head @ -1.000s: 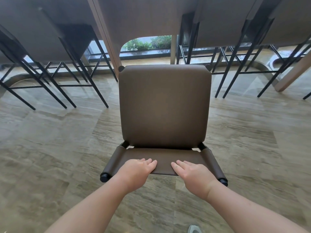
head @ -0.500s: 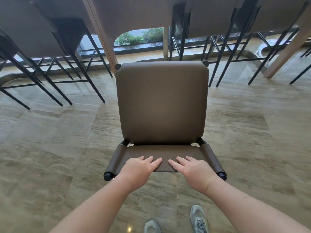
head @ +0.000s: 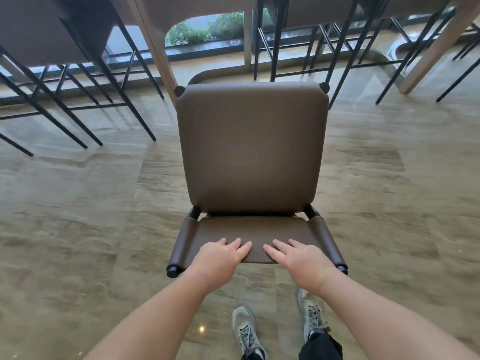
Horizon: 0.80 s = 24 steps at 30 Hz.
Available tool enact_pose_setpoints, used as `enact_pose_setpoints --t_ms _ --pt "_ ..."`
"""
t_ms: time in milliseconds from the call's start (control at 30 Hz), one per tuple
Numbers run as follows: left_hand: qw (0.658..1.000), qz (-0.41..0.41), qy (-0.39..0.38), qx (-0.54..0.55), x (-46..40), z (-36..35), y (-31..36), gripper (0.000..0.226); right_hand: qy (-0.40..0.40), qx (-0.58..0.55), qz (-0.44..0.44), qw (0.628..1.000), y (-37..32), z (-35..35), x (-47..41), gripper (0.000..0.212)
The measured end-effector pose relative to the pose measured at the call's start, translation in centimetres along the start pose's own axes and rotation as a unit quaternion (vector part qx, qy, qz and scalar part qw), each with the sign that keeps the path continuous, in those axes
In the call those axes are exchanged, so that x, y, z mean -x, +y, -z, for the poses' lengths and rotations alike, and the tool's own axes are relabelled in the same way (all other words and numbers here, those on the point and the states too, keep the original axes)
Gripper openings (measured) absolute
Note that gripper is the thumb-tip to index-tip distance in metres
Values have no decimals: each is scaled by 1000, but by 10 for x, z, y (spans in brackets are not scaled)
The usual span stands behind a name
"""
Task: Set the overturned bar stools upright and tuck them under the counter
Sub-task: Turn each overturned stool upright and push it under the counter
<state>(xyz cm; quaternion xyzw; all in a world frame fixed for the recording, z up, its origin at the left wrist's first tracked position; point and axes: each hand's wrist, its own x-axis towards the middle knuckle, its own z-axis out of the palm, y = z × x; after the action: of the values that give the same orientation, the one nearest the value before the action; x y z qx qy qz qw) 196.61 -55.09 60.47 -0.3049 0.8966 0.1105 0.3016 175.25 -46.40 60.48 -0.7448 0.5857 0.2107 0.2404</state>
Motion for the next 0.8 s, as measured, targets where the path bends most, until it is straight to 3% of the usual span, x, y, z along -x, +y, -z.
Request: enact_pose_setpoints --t_ms 367,800 --pt "1000 -11 21 1 25 -7 2 68 -4 -11 0 1000 -22 7 22 76" --pt "1000 4 23 14 51 2 57 65 -14 5 31 999 -8 5 78 74"
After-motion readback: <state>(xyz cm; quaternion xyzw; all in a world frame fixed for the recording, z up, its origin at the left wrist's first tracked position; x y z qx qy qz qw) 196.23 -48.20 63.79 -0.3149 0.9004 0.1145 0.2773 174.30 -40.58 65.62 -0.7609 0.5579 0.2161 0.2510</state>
